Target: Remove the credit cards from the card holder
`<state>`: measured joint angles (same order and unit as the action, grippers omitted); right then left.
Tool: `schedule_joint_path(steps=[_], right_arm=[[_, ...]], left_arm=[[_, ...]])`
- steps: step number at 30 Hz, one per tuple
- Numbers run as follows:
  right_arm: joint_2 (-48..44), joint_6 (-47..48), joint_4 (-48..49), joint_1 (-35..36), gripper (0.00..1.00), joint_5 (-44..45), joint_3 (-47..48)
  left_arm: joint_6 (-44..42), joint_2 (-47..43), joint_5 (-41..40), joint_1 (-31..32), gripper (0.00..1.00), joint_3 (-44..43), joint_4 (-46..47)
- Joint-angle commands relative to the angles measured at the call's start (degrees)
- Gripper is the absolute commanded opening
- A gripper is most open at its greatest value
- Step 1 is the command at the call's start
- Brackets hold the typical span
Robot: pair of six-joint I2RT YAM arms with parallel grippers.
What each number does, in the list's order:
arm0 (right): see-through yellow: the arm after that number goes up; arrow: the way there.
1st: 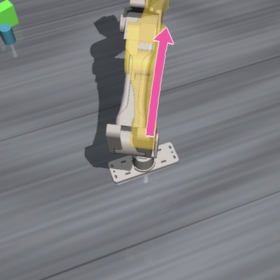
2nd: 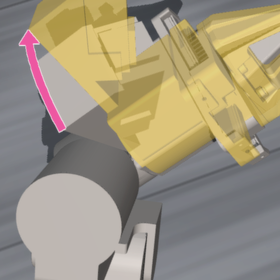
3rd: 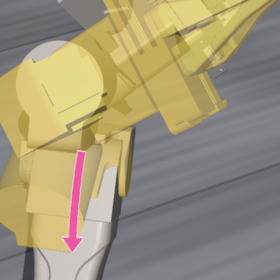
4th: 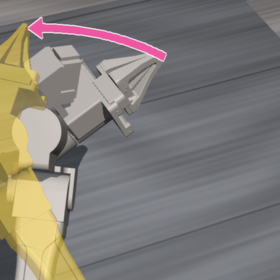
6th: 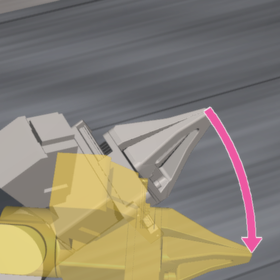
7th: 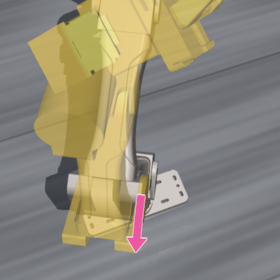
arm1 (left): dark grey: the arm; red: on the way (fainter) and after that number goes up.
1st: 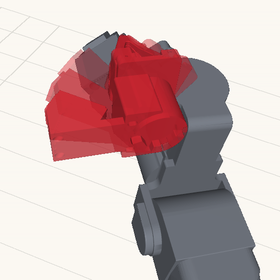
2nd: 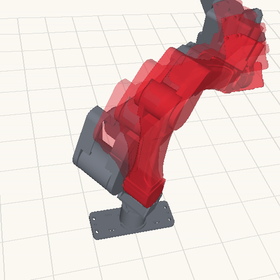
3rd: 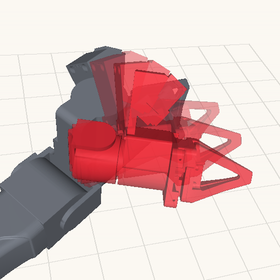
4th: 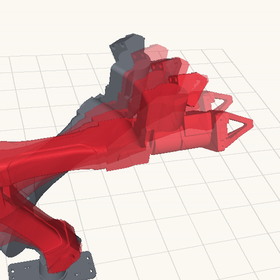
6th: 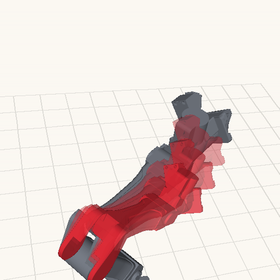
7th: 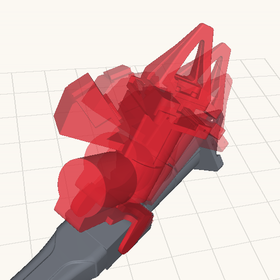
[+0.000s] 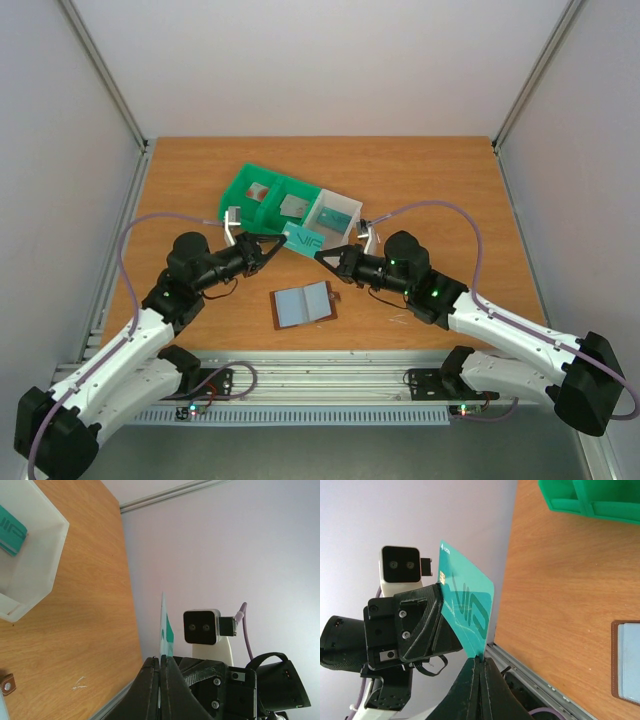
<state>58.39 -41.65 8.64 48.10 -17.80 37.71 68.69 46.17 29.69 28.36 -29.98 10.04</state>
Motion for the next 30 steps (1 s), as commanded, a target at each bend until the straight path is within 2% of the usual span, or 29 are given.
schedule_joint_path(steps=[1,7,14,18,27,30], right_arm=[[0.05,-0.28,5.43,0.07,0.01,-0.85,-0.58],[-0.08,0.37,5.22,0.07,0.01,-0.82,-0.72],[-0.42,0.50,2.86,-0.02,0.01,-0.15,-0.25],[-1.13,0.91,0.39,-0.02,0.01,0.63,0.15],[-2.48,1.66,-3.06,-0.06,0.01,3.47,-0.35],[-1.82,3.39,-10.24,-0.30,0.01,5.78,2.13]], left_arm=[[-0.45,-0.77,0.80,0.26,0.03,0.49,2.51],[-0.92,-1.58,1.40,0.25,0.13,0.36,1.67],[-3.32,-2.99,1.00,0.29,0.47,-1.74,-4.10],[-5.24,-3.63,-0.67,0.28,0.62,-2.37,-8.94],[-9.40,-3.27,-1.45,0.23,0.78,-3.95,-16.01],[-12.60,-2.98,-2.01,0.22,0.86,-5.59,-20.50]])
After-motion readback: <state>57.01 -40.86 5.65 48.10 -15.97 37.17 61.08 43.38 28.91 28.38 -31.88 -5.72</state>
